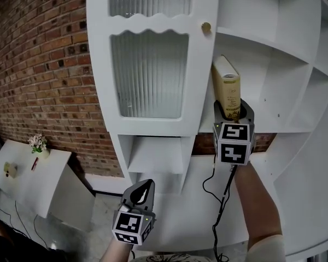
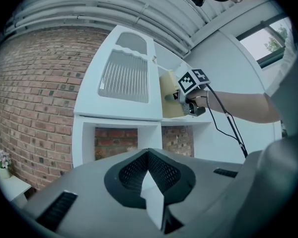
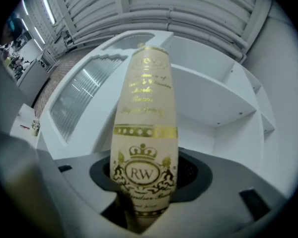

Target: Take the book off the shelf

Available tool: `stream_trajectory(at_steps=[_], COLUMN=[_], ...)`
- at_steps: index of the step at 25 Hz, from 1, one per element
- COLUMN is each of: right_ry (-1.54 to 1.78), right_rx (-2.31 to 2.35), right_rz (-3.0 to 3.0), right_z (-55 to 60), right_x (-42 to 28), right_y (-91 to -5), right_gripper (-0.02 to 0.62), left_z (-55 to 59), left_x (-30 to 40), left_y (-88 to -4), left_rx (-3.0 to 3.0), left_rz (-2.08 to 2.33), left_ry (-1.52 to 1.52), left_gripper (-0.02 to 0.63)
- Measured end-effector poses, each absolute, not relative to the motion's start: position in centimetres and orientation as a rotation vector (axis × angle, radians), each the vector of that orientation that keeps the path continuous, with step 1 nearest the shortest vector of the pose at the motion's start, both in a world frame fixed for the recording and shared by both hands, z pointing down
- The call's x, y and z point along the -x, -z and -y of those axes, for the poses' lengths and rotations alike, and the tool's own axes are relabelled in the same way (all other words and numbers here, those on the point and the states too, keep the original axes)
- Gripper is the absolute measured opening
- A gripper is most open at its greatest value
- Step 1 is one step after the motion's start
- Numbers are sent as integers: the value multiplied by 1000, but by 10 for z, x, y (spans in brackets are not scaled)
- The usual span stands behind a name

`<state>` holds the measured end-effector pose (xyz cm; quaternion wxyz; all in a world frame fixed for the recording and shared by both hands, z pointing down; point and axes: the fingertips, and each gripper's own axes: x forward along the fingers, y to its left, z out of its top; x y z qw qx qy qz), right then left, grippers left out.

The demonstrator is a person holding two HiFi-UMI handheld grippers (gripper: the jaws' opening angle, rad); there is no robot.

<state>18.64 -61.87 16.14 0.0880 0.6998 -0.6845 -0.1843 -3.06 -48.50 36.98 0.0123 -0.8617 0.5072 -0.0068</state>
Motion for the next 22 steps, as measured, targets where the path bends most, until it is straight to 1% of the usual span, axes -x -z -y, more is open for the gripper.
stream_trajectory(at_steps=[8, 13, 22], right_ry=[572, 581, 443], right_rx=[-2055, -2011, -2004], right_rz=[2163, 2206, 2272], right_z=[522, 454, 349], right_x=[-199, -212, -231], right_y=[-176, -190, -268], right_gripper=[230, 230, 230], left_z=[419, 370, 294], left_x=[8, -2, -21], left_y=[-375, -375, -382], left_rx=[2686, 2674, 2656], left_rz=[-1609, -1658, -1680], left_ry=[57, 19, 40], left_gripper=[3, 3, 3])
